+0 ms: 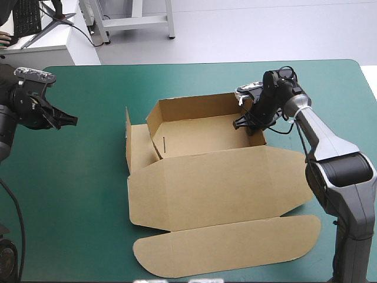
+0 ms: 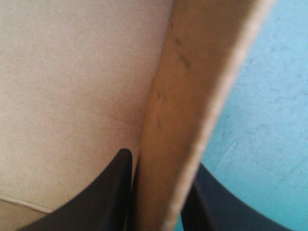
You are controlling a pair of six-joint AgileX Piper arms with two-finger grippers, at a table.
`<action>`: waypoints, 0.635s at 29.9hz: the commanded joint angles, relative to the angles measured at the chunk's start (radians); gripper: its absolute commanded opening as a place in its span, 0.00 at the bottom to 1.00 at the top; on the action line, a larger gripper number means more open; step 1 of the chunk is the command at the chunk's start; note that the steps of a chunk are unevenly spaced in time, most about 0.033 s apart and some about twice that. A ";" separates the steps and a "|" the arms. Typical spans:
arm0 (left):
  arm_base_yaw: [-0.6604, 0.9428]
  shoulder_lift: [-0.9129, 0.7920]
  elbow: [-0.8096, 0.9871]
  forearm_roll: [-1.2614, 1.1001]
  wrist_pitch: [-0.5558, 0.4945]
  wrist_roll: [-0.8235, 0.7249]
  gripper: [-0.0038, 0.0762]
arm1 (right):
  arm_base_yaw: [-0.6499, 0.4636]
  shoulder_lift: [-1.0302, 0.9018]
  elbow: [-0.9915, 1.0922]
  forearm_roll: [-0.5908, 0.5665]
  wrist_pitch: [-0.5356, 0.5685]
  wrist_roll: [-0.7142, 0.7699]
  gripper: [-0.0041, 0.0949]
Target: Fold the box
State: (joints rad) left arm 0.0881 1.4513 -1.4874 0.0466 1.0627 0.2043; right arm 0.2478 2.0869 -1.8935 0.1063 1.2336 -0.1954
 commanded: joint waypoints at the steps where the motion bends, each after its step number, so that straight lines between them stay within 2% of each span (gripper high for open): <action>1: 0.002 -0.026 -0.030 -0.007 -0.038 -0.014 0.05 | -0.002 -0.058 -0.024 0.007 0.020 0.031 0.03; 7: 0.002 -0.001 -0.030 -0.002 -0.020 -0.013 0.04 | -0.013 -0.067 -0.046 0.022 0.020 0.068 0.04; 12: 0.004 0.026 -0.030 -0.016 -0.023 -0.086 0.04 | -0.061 -0.125 -0.069 0.061 0.020 0.063 0.04; 16: 0.004 0.036 -0.030 -0.067 -0.062 -0.116 0.04 | -0.123 -0.192 -0.069 0.083 0.020 0.041 0.02; 19: 0.004 0.036 -0.030 -0.150 -0.112 -0.125 0.04 | -0.177 -0.244 -0.069 0.155 0.020 0.013 0.02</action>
State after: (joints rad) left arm 0.0900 1.5216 -1.4874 -0.0281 1.0330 0.1015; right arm 0.1200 1.9524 -1.9255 0.1879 1.2389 -0.1518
